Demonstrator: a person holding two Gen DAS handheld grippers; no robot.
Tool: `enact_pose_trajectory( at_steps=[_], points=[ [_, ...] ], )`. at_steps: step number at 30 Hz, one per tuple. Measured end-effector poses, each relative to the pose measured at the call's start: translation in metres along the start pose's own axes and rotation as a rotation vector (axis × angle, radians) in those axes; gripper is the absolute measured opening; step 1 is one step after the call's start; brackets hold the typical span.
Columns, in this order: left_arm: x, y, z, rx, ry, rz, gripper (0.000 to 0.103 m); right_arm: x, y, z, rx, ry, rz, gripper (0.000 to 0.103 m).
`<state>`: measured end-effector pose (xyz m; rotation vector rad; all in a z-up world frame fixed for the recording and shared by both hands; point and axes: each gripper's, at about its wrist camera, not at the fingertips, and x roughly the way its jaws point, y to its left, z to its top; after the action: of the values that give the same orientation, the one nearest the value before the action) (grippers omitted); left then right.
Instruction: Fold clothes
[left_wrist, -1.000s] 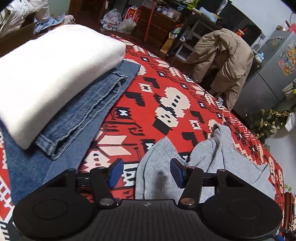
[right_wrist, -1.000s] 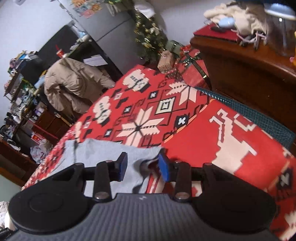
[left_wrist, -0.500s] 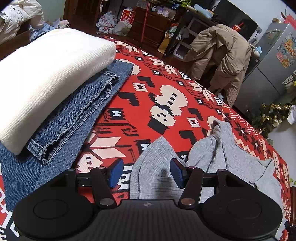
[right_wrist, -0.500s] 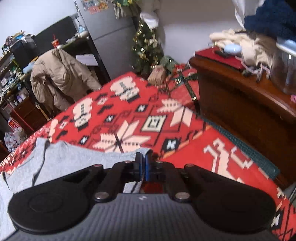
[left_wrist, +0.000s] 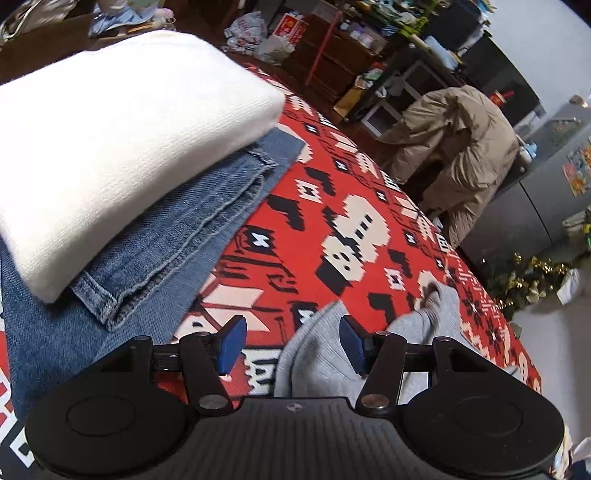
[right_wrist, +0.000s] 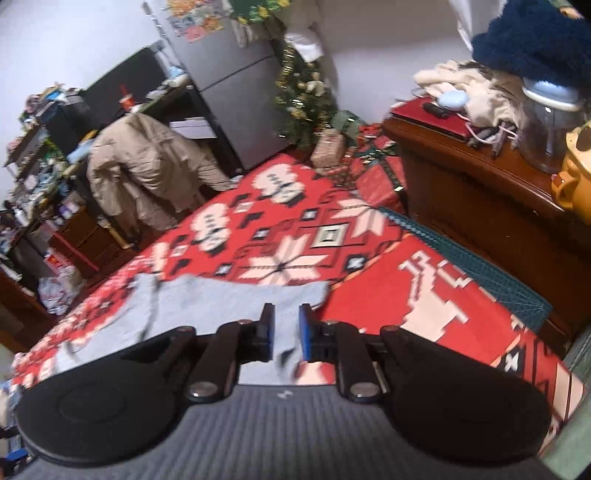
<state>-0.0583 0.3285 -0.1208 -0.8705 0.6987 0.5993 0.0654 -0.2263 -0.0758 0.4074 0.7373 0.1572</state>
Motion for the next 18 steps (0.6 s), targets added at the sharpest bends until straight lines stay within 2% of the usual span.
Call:
enact_pose_trajectory(
  at_steps=[5, 12, 13, 15, 16, 18],
  points=[
    [0.011, -0.011, 0.006, 0.057, 0.007, -0.029, 0.054, -0.031, 0.022, -0.016, 0.012, 0.0, 0.062, 0.021],
    [0.032, -0.046, -0.001, 0.321, -0.039, 0.032, 0.048, -0.035, 0.045, -0.049, 0.063, 0.058, 0.14, 0.023],
    [0.033, -0.048, -0.002, 0.341, -0.039, 0.036, 0.045, -0.032, 0.05, -0.051, 0.05, 0.07, 0.147, 0.023],
    [0.035, -0.054, -0.008, 0.4, -0.038, 0.056, 0.028, -0.026, 0.059, -0.052, 0.006, 0.079, 0.15, 0.023],
    [0.037, -0.058, -0.012, 0.439, -0.036, 0.08, 0.005, -0.024, 0.061, -0.052, -0.003, 0.085, 0.154, 0.023],
    [0.037, -0.067, -0.022, 0.518, -0.059, 0.133, 0.003, -0.018, 0.066, -0.053, -0.012, 0.1, 0.166, 0.023]
  ],
)
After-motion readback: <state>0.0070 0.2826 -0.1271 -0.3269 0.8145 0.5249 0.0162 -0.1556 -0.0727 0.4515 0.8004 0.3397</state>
